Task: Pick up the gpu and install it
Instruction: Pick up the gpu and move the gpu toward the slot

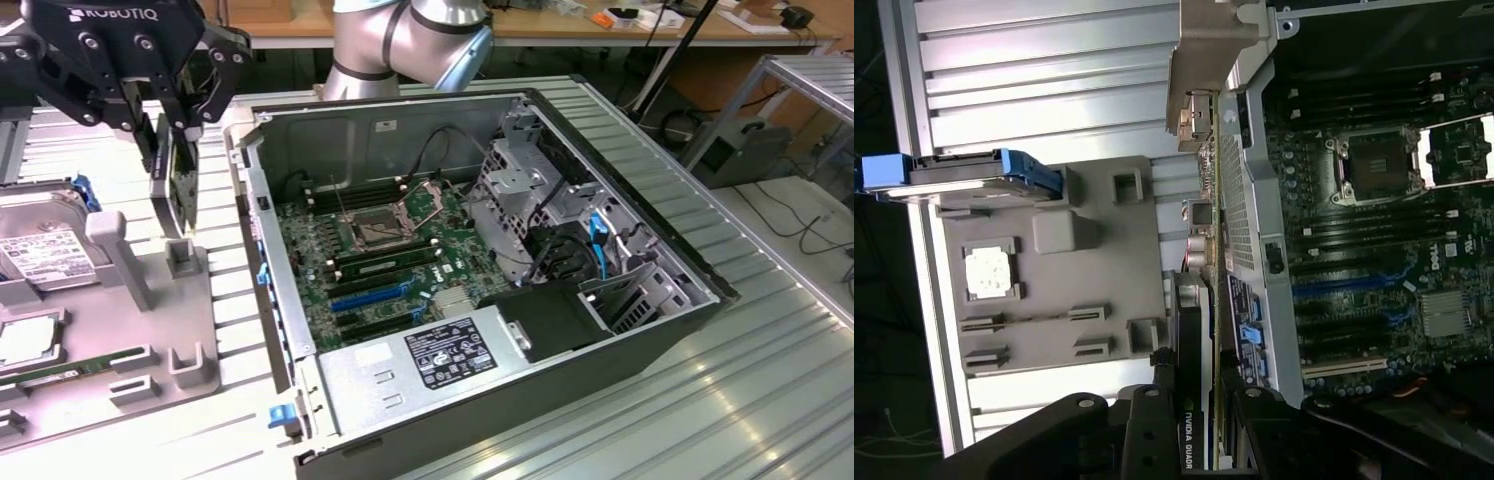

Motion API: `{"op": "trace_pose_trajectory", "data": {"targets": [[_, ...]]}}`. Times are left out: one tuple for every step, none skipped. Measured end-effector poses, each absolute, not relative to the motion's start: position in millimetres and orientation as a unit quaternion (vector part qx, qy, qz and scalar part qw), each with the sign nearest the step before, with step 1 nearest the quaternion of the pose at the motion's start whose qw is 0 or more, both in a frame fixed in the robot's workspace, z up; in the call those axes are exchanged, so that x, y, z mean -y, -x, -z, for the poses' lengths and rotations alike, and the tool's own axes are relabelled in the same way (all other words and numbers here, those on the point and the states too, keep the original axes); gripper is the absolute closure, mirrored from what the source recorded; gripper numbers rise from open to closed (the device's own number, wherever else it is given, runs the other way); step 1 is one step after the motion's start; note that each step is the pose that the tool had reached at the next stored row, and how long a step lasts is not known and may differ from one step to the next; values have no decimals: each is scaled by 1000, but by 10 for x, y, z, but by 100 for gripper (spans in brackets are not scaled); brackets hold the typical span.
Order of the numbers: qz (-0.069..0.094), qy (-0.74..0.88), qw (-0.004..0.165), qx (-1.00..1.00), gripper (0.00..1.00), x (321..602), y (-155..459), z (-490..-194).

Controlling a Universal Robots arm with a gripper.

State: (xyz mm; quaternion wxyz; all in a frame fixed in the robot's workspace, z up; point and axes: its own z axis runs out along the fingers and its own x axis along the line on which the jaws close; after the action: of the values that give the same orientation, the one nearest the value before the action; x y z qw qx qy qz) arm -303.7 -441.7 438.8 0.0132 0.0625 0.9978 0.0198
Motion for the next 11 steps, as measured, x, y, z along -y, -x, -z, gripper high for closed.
{"op": "trace_pose_trajectory", "data": {"targets": [[-20,-62,13,-998,73,4417,3029,-4388],[-20,-63,13,-998,73,4417,3020,-4388],[-20,-63,13,-998,73,4417,3013,-4389],[-20,-63,13,-998,73,4417,3005,-4388],[-20,-62,13,-998,73,4417,2998,-4388],[-20,-63,13,-998,73,4417,2989,-4388],[-20,-63,13,-998,73,4417,2981,-4389],[-20,-62,13,-998,73,4417,2974,-4389],[-20,-62,13,-998,73,4417,2961,-4388],[-20,-63,13,-998,73,4417,2953,-4388],[-20,-63,13,-998,73,4417,2940,-4388]]}}
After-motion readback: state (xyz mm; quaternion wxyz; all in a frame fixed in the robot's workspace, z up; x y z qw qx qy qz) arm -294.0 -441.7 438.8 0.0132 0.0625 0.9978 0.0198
